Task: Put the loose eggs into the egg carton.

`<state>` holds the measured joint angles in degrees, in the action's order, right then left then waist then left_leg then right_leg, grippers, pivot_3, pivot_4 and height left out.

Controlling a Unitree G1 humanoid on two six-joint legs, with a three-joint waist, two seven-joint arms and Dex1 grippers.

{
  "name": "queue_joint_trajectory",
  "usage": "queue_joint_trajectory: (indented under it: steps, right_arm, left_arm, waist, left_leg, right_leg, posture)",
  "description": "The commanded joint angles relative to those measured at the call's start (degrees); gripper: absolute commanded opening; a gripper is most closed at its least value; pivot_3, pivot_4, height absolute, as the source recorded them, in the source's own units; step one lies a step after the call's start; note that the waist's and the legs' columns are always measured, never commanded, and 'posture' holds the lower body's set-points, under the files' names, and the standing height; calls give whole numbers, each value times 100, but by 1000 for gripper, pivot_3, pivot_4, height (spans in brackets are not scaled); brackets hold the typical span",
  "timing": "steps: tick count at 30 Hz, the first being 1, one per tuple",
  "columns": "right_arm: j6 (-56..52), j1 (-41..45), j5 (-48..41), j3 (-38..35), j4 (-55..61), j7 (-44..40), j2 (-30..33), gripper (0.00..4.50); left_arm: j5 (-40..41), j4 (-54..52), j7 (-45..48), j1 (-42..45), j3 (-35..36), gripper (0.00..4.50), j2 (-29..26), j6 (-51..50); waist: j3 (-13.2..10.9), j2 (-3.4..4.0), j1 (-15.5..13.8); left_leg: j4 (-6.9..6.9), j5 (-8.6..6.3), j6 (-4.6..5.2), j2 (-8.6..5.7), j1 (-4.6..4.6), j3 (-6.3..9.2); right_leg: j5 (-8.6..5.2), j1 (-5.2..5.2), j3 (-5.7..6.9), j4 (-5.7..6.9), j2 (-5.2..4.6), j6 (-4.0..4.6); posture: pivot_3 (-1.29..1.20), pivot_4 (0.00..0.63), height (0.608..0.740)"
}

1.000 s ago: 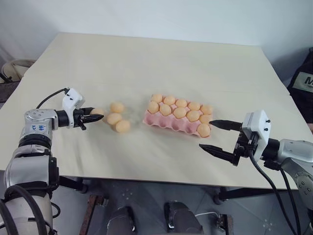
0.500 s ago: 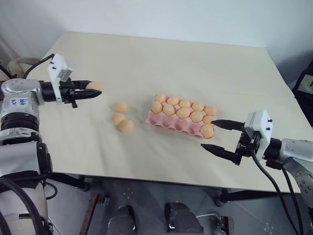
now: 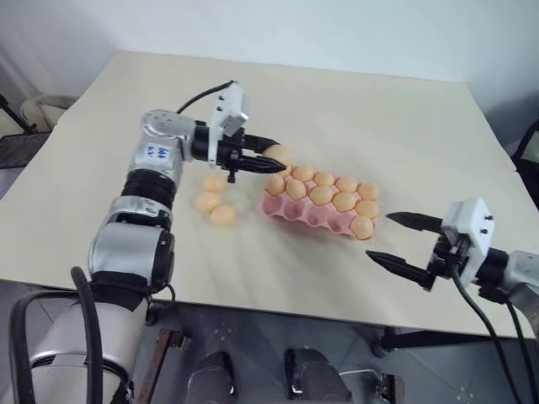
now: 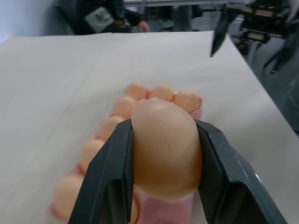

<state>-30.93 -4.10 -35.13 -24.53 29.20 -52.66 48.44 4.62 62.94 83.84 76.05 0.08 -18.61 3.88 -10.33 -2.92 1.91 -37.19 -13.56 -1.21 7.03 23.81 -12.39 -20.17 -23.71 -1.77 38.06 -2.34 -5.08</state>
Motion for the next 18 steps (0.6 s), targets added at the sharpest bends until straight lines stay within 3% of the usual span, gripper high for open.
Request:
queue_joint_trajectory:
  steps: [1,7,18]
  right_arm:
    - [162,-334,-48,-702,251,-74,71,4500]
    - [165,-1073,-110,-1510,419,-105,-17,4500]
    - [113,-1421,-207,-1645,782,179,-228,4500]
  left_arm:
    - [15,142,7,194,-31,1450,216,222]
    - [-124,374,-79,221,-196,1450,753,497]
    - [-779,751,-927,275,-697,1450,1581,1167]
  waist:
    - [0,0,-3]
    - [0,0,-19]
    - [0,0,-17]
  left_leg:
    - [-2,0,0,0,1,0]
    - [-14,2,15,-13,16,17]
    - [-30,-3,36,-26,31,38]
  right_leg:
    - [1,0,-1,0,0,-1]
    - [8,6,0,-8,-5,-15]
    - [15,9,2,-15,-13,-27]
  posture:
    - [0,150,740]
    - [0,150,740]
    - [0,150,740]
